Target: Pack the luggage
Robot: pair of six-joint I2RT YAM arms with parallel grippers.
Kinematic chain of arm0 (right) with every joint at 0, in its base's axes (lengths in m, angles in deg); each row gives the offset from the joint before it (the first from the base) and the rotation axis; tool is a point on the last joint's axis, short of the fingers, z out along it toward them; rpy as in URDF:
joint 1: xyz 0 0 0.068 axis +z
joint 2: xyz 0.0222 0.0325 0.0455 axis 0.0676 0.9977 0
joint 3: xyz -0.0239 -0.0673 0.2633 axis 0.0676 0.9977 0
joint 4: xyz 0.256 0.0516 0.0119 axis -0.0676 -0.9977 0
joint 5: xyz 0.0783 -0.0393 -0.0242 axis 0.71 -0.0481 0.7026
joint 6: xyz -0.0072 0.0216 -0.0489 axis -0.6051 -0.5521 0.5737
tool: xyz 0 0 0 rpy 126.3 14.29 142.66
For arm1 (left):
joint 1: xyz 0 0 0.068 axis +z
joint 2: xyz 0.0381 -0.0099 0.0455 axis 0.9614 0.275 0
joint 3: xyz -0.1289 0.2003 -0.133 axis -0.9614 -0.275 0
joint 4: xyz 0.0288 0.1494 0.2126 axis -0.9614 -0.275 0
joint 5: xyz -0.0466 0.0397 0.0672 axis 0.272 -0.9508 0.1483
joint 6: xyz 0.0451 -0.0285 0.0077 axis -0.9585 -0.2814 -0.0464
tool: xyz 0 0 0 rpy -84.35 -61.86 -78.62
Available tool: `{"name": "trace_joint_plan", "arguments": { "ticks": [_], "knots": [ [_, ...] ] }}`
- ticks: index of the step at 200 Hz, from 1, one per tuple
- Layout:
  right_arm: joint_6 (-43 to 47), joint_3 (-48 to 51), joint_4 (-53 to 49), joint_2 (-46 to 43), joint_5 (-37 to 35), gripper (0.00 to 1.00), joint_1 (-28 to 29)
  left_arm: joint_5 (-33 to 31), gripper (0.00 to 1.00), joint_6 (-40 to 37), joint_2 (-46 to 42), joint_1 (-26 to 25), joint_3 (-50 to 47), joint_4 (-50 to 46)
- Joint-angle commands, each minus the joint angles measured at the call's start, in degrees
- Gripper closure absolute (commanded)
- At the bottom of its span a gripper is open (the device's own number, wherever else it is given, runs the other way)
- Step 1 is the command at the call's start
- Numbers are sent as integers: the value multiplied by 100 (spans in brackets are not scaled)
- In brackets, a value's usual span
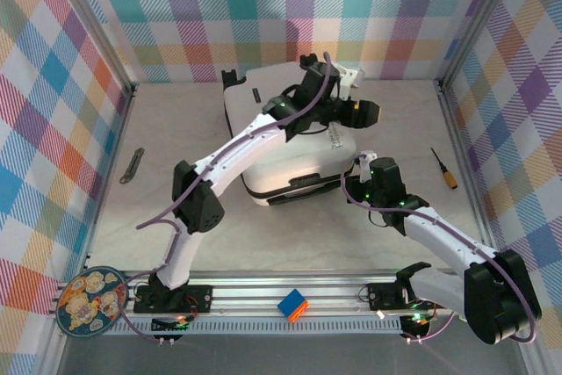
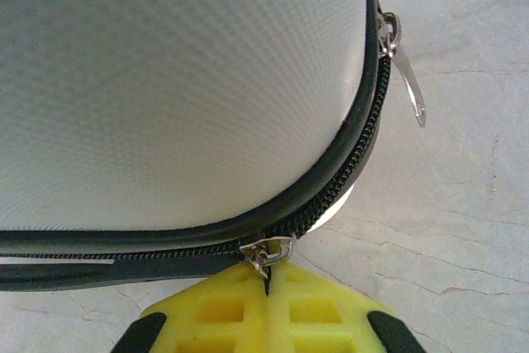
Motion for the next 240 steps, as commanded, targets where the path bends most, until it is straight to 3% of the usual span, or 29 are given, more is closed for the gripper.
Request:
{"name": "trace_joint_plan", "arguments": {
  "ticks": [1,41,79,105,143,198,240],
  "knots": [
    [155,-246,468,-279,133,100,74,260,26,390,441,13,325,664],
    [158,-246,450,-305,142,100,75,569,25,767,1158,-56,996,1099],
    [163,-247,454,-313,141,100,75,296,25,986,1457,-116,1072,1181],
    [169,-261,413,-300,14,100,75,-143,27,946,1440,-121,1072,770],
    [146,-393,195,-160,-720,100,62,-634,28,739,1264,-122,1072,-444],
    [225,-727,-116,90,-1534,100,40,-537,32,496,1348,-116,1042,-1159],
    [318,-742,-43,130,-1994,100,13,-323,34,449,1146,-115,510,-1078]
  ]
}}
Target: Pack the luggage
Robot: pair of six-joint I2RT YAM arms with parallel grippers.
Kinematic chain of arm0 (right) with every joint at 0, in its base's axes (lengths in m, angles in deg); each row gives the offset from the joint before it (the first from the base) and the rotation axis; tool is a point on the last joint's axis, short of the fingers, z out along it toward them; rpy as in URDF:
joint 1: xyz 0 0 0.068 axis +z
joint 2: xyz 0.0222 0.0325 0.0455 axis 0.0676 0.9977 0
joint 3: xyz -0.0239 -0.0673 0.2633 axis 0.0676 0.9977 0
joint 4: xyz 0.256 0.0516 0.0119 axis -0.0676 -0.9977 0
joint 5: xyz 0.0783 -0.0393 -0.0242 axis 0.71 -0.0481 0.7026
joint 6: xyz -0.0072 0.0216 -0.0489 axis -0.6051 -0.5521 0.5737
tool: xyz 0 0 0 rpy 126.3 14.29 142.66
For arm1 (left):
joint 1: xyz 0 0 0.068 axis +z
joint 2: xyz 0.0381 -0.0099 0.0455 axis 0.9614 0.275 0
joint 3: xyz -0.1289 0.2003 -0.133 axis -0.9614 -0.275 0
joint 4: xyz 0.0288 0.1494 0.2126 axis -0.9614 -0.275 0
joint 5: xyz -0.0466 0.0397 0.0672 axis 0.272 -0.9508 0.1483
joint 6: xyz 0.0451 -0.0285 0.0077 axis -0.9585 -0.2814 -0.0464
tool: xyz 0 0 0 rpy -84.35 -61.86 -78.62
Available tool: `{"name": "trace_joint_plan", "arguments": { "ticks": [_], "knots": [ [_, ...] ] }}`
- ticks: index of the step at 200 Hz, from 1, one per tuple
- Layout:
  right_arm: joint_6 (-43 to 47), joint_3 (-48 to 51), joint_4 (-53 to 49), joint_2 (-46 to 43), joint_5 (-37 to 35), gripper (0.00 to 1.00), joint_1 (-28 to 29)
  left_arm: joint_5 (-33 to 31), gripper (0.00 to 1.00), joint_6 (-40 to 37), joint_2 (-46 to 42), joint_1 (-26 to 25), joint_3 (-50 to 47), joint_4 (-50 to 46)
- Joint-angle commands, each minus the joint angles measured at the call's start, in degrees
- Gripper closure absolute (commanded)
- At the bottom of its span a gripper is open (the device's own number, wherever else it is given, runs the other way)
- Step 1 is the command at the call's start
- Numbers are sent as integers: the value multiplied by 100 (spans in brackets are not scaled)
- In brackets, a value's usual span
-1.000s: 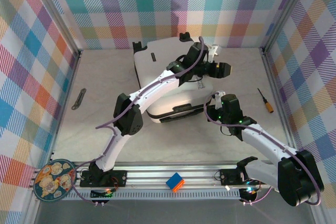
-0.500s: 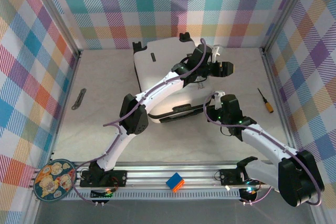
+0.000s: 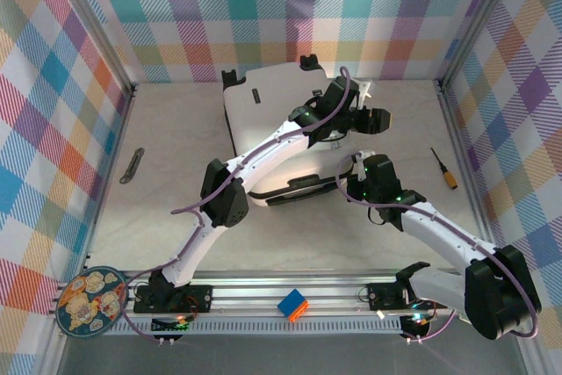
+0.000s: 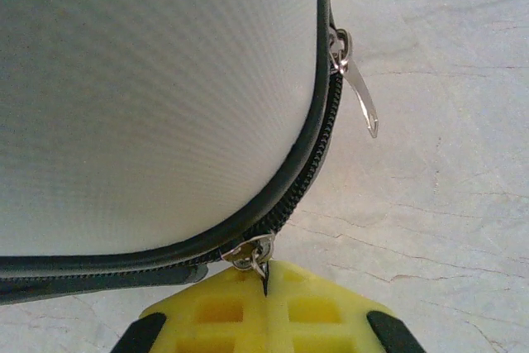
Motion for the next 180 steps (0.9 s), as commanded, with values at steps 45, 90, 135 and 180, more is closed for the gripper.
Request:
{"name": "trace_joint_plan", "arguments": {
  "ticks": [45,90,135,180],
  "knots": [
    [359,-49,1197,-202,-611,100,-148,463,36,-139,-733,44,-1567,-919],
    [535,332,1648,-438,240,100,107,479,36,-463,-1259,42,-2407,-900],
    [710,351,1660,-462,244,100,490,410,37,-614,-1621,61,-3075,-809],
    [685,362,1644,-435,249,100,539,847,35,-307,-1247,78,-2093,-567]
  ]
}}
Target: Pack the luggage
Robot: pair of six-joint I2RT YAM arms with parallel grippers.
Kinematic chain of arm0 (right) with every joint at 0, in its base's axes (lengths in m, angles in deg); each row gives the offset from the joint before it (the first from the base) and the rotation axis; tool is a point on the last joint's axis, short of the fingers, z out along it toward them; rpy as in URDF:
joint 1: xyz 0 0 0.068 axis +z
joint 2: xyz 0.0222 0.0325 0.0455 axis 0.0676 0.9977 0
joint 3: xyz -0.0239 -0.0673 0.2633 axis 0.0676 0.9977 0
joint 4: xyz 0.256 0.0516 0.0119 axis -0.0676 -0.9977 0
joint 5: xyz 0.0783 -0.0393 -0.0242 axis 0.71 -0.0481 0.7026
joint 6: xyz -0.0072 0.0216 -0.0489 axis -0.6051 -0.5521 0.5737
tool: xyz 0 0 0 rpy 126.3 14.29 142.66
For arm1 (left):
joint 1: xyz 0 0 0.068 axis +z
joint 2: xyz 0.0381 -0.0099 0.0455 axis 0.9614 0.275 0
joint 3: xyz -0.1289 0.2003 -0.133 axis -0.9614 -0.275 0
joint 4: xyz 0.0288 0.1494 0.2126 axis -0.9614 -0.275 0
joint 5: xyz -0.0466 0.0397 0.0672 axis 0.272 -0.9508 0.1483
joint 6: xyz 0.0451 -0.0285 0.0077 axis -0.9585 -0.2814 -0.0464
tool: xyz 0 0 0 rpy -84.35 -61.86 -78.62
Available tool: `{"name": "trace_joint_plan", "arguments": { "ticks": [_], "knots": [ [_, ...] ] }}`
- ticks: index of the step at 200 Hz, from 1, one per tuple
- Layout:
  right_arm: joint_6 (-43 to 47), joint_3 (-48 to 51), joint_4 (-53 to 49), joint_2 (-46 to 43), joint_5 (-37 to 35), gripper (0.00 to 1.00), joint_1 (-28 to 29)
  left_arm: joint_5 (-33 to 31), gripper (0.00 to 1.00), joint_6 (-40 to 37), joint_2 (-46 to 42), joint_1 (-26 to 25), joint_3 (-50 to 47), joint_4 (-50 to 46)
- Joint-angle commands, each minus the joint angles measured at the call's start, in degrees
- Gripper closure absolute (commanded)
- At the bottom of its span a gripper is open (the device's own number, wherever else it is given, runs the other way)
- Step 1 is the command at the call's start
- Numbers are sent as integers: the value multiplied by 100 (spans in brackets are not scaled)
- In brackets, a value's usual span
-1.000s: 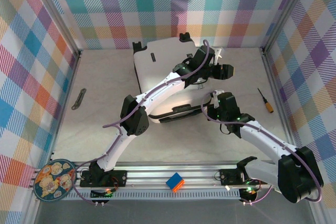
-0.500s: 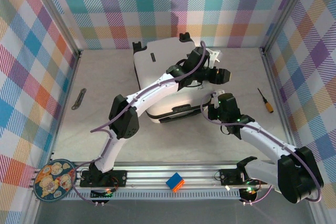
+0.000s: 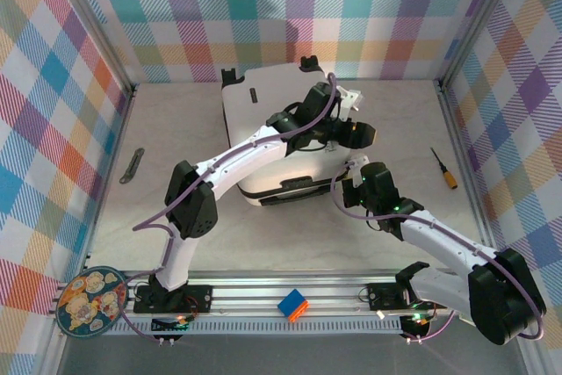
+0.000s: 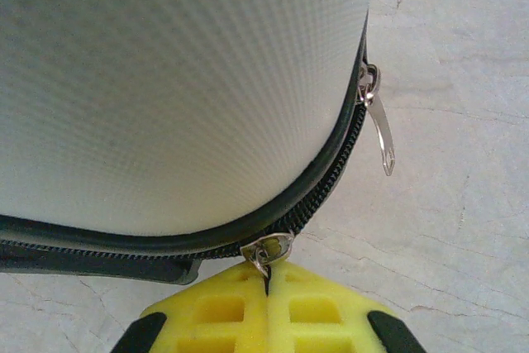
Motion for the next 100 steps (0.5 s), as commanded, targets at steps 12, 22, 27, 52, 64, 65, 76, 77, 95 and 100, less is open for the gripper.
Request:
{"name": "trace_joint_plan", "arguments": {
  "ticks": [12,22,27,52,64,65,76,77,95,100],
  "knots": [
    [144,-117,905,-219,285,100,130,256,35,417,751,70,689,-743],
    [162,-131,907,-210,284,100,157,249,35,537,891,63,918,-620],
    [173,-134,895,-210,273,100,168,245,34,605,968,63,1041,-571],
    [187,-134,897,-235,237,100,175,15,34,763,1366,44,1677,-524],
    [193,-148,879,-245,236,100,179,-87,33,827,1575,43,1962,-608],
    [193,-150,879,-250,237,100,179,-91,33,833,1589,43,1983,-617],
    [206,-152,871,-254,243,100,179,-146,33,876,1747,37,2161,-686],
    [204,-152,871,-254,245,100,179,-147,33,875,1754,40,2170,-687],
    [183,-161,854,-237,206,100,179,-247,33,909,1874,36,2207,-726],
    [176,-161,845,-222,190,100,179,-266,33,907,1899,39,2194,-747]
  ]
}}
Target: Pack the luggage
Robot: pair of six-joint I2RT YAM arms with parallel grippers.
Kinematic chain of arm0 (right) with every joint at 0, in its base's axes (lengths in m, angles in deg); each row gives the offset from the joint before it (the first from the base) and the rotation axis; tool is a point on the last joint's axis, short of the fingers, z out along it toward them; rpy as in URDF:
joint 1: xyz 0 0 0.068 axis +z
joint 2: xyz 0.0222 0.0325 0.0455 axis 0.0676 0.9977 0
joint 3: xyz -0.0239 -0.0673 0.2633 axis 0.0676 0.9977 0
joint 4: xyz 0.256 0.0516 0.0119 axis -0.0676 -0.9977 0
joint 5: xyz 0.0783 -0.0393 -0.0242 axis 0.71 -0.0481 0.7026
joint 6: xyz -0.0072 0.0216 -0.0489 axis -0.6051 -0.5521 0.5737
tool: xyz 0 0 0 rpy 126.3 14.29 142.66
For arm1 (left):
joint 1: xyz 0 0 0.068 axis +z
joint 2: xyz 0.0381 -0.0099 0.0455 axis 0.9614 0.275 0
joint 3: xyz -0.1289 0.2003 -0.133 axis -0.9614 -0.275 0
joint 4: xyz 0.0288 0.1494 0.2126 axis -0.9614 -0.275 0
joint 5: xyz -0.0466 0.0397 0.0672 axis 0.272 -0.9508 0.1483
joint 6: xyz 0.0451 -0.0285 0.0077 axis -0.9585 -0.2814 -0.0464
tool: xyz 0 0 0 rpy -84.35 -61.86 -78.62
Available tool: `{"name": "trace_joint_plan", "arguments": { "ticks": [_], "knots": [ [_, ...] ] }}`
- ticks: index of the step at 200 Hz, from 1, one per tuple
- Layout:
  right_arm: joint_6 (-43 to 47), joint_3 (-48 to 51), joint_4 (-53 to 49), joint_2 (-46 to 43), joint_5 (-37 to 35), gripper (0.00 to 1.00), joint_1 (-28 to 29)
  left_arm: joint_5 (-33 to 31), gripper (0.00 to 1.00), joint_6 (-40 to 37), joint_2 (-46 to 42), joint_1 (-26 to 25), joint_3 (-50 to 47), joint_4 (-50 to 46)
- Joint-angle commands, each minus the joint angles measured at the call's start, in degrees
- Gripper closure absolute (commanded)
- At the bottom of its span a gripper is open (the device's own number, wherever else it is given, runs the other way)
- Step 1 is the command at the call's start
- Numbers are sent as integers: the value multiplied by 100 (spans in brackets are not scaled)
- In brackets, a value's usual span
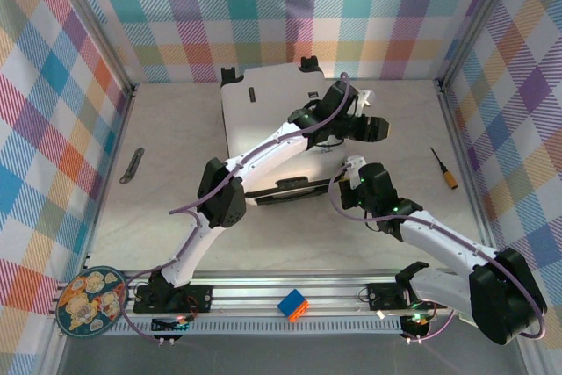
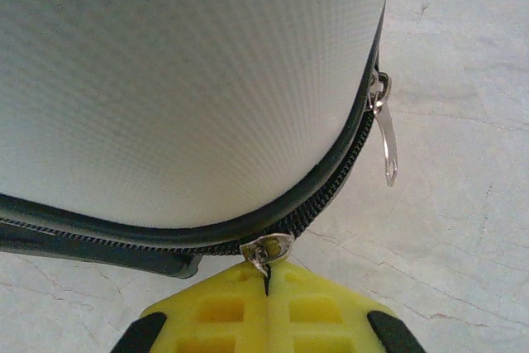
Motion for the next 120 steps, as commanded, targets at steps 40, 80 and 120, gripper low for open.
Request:
{"name": "trace_joint_plan", "arguments": {
  "ticks": [40,80,120],
  "knots": [
    [37,-150,823,-236,-226,100,48,-268,35,128,-15,50,-381,-558],
    [83,-183,887,-184,-412,100,-114,-197,35,-58,-734,50,-1653,-381],
    [438,-113,1387,-54,-83,100,-354,-58,36,-239,-1170,49,-2546,-293]
  ]
}}
